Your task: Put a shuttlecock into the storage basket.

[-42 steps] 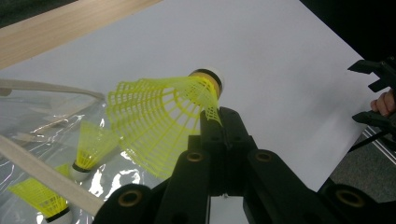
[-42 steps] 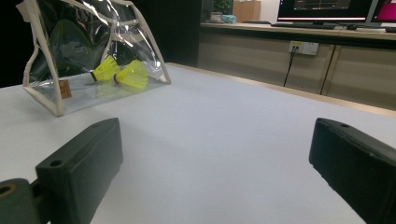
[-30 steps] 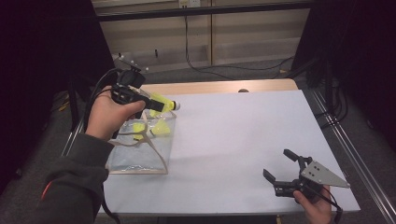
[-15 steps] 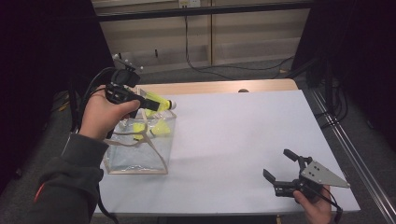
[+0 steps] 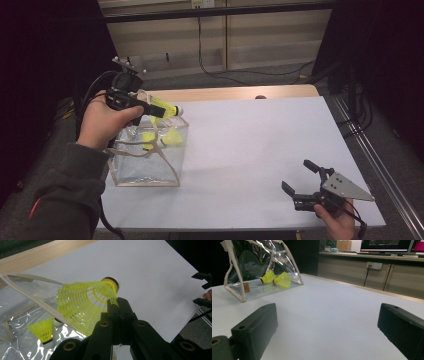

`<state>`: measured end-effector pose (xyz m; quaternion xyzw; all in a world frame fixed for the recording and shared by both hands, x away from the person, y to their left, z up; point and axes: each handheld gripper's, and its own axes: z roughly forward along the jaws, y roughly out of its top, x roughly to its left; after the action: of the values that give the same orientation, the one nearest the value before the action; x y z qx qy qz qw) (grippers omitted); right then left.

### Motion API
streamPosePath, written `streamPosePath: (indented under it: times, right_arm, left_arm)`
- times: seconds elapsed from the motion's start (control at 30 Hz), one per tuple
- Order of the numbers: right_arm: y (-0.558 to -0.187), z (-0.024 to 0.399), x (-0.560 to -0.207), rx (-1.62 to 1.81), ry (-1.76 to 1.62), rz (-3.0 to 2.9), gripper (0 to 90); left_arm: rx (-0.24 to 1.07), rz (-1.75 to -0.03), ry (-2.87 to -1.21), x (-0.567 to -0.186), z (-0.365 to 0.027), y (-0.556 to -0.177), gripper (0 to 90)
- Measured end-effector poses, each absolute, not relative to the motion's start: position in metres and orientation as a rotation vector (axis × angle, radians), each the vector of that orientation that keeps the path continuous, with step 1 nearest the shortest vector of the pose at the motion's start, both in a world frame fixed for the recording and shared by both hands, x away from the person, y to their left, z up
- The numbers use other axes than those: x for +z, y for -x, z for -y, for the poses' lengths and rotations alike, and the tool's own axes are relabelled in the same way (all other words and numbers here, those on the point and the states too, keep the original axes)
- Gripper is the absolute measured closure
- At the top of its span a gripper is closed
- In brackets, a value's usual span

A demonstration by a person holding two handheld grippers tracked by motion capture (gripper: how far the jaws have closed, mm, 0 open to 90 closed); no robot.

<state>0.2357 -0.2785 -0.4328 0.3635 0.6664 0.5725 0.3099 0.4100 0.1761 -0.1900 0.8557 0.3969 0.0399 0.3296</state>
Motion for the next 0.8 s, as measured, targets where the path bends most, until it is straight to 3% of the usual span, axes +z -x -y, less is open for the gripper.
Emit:
streamPosePath:
  times: [0.8]
  right_arm:
    - [-0.236, 0.278, -0.433, 1.516, -0.958, -1.761, 2.6]
  left_arm:
    - [0.133, -1.085, -2.223, -0.187, -0.198, -0.408, 90.0]
